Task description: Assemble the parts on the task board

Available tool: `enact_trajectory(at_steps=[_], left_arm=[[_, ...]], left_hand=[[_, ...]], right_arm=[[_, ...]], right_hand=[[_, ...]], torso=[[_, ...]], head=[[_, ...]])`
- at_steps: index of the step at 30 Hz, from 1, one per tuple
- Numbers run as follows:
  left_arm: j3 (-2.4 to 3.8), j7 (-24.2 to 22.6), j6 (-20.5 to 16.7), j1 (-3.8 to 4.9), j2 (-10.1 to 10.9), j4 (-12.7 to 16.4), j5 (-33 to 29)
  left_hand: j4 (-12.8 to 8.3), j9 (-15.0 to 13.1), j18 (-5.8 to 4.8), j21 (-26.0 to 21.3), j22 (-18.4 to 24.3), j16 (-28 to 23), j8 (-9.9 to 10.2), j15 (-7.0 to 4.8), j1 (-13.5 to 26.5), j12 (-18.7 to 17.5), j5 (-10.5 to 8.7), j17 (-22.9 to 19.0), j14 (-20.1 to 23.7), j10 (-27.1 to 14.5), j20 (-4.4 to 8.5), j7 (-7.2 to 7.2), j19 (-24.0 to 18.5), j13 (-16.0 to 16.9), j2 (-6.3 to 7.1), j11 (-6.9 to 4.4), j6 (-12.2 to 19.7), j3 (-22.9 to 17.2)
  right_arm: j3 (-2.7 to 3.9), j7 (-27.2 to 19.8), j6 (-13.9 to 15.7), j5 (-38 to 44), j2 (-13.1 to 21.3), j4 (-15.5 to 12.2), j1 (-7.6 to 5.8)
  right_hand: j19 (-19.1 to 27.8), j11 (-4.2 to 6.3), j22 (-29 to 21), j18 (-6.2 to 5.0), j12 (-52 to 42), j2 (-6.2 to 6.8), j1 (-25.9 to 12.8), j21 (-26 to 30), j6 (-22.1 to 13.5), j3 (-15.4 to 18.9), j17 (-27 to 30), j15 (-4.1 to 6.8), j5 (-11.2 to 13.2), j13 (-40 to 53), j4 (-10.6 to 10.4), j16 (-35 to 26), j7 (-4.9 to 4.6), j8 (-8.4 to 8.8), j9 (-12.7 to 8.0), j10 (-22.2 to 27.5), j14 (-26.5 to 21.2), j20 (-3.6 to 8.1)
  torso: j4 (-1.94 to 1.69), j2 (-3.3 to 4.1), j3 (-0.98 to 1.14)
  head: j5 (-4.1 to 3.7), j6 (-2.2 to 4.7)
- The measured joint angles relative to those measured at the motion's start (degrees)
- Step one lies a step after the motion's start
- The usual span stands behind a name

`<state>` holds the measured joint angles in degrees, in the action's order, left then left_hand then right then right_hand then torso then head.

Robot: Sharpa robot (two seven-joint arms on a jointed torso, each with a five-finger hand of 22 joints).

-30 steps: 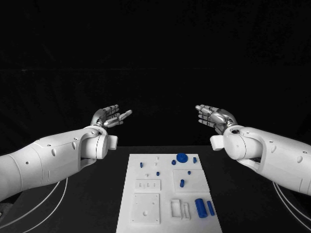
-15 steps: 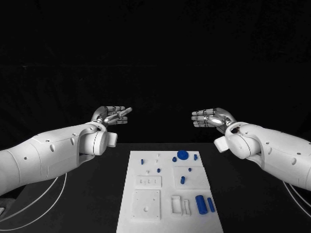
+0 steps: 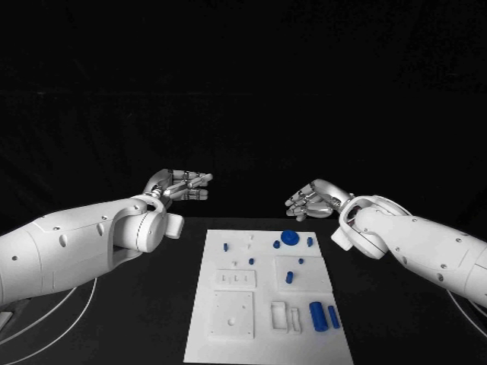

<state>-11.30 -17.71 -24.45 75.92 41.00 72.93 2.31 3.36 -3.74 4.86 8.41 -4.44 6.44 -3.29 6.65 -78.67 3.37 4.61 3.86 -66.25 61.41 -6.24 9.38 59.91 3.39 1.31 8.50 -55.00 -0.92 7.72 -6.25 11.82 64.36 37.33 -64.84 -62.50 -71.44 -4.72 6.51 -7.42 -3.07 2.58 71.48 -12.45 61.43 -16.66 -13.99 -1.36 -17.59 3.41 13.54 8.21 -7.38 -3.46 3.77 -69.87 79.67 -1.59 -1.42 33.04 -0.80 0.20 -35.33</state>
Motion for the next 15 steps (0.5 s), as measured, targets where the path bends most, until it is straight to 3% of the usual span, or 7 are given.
enact_trajectory(at_steps=[2,4,5,7,9,13,15], left_arm=[[0.0,0.0,0.4,-0.01,0.6,1.5,0.3],[0.0,0.0,0.8,-0.02,1.0,2.7,0.5],[0.0,0.0,0.9,-0.03,1.2,3.3,0.6],[0.0,0.0,1.3,-0.03,1.6,4.5,0.8],[0.0,0.0,1.7,-0.03,1.8,5.5,0.9],[0.0,0.0,2.3,-0.05,2.2,7.2,1.1],[0.0,0.0,2.5,-0.05,2.5,7.8,1.1]], left_hand=[[0.0,0.0,0.0,0.2,0.0,0.2,0.0,-0.09,0.0,0.0,0.0,0.0,-0.3,0.0,0.2,0.03,0.2,0.0,0.0,0.0,0.0,0.0],[-0.1,0.0,0.0,0.2,0.0,0.4,0.0,0.0,0.0,0.0,0.0,0.0,-0.4,0.0,0.21,0.03,0.2,0.0,0.0,0.0,0.0,-0.1],[-0.2,0.0,0.0,0.2,0.0,0.5,0.0,0.0,0.0,0.0,0.0,0.0,-0.4,0.0,0.21,0.03,0.2,0.0,0.0,0.0,0.0,-0.2],[-0.2,0.0,0.0,0.4,0.0,0.6,0.0,0.0,0.0,0.0,0.0,0.0,-0.4,-0.2,0.21,0.03,0.2,0.0,0.0,-0.16,0.0,-0.1],[-0.6,0.0,0.0,0.4,0.0,1.0,0.0,0.0,0.0,0.0,0.0,0.0,-0.4,-0.2,0.2,0.03,0.2,0.0,0.0,-0.21,0.0,-0.1],[-0.6,0.0,0.0,0.7,0.0,1.1,0.0,0.0,0.0,0.0,0.0,0.0,-0.4,-0.4,0.2,0.03,0.2,0.0,0.0,-0.01,0.0,-0.1],[-0.6,0.0,0.0,0.7,0.0,1.1,0.0,0.0,0.0,0.0,0.0,0.0,-0.4,-0.4,0.2,0.03,0.2,0.0,0.0,-0.01,0.0,-0.1]], right_arm=[[0.0,1.2,0.2,4.7,-0.2,-0.7,0.25],[0.0,2.4,0.3,8.6,-0.3,-1.1,0.5],[0.0,3.0,0.3,10.5,-0.4,-1.3,0.64],[0.02,4.6,0.4,14.6,-0.6,-1.7,1.03],[0.02,6.1,0.7,18.3,-0.7,-1.9,1.51],[0.0,8.4,1.6,23.8,-1.2,-2.0,2.15],[0.0,9.2,2.2,25.7,-1.4,-2.0,2.29]], right_hand=[[-2.4,0.55,1.3,0.41,0.0,0.3,0.3,-2.0,0.8,0.6,-4.3,0.83,0.0,0.1,0.4,1.8,0.19,-0.01,0.0,-0.9,1.9,1.38],[-7.3,0.67,5.3,0.83,-0.2,0.88,0.9,-7.6,0.9,0.4,-16.5,2.33,2.5,0.1,1.3,7.9,0.36,-0.01,0.0,-0.1,3.7,3.66],[-8.2,0.16,7.3,0.83,-0.2,1.55,0.3,-10.3,0.9,-1.0,-21.8,2.55,3.7,0.1,1.4,11.0,0.36,-0.01,0.1,2.0,3.9,3.89],[-7.9,-0.05,11.5,-0.11,-0.2,3.62,0.3,-14.9,0.9,-4.1,-29.8,2.33,4.7,0.1,0.2,16.3,0.37,-0.01,0.2,3.3,3.9,3.48],[-7.6,-0.19,14.8,-1.48,-0.2,4.8,0.2,-18.4,0.9,-6.0,-34.0,2.34,5.7,0.1,-0.8,20.3,0.37,-0.01,0.2,3.5,3.9,3.1],[-7.4,0.17,19.8,-1.87,-0.2,6.3,-0.1,-22.7,1.2,-10.0,-37.3,2.34,6.9,0.1,-2.2,25.7,0.65,-0.01,0.2,3.2,3.9,3.29],[-7.2,0.14,21.1,-1.87,-0.2,6.33,0.0,-23.6,1.3,-10.9,-37.6,2.34,6.9,0.1,-2.6,26.9,0.75,-0.01,0.2,2.8,3.9,3.4]], torso=[[-0.23,0.49,-0.03],[-0.5,1.04,-0.09],[-0.64,1.27,-0.12],[-0.89,1.77,-0.19],[-1.14,2.37,-0.28],[-1.65,3.37,-0.42],[-1.95,3.85,-0.51]], head=[[-0.12,0.0],[-0.34,0.2],[-0.45,0.4],[-0.62,0.69],[-0.72,0.95],[-0.98,1.18],[-1.12,1.19]])
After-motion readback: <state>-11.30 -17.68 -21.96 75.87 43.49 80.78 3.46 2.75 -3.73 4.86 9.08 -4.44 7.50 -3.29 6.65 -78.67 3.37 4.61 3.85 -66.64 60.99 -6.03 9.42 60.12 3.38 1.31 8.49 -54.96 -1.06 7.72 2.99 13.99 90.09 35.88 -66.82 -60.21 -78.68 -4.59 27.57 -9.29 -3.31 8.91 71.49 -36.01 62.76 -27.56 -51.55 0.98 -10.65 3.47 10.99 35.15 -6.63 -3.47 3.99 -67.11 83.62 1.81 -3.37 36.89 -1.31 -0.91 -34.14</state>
